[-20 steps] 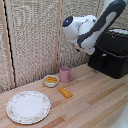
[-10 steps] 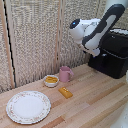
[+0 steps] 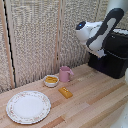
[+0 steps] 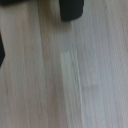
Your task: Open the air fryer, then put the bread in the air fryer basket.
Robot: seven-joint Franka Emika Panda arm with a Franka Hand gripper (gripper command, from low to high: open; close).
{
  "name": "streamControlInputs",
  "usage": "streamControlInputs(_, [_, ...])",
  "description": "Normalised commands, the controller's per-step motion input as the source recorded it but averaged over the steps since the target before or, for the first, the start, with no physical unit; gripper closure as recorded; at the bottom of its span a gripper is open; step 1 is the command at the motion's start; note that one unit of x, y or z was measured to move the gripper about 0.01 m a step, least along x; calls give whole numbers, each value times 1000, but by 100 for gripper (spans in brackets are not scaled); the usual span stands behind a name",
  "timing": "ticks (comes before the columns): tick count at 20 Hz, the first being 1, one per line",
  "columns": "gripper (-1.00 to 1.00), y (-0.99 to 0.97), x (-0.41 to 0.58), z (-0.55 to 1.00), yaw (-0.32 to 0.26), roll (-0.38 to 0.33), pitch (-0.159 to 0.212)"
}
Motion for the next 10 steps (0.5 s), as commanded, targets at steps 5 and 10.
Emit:
streamControlInputs(5, [-100, -667, -19, -61, 71, -29, 98])
streamControlInputs(10, [-100, -637, -7, -5, 75, -43, 107])
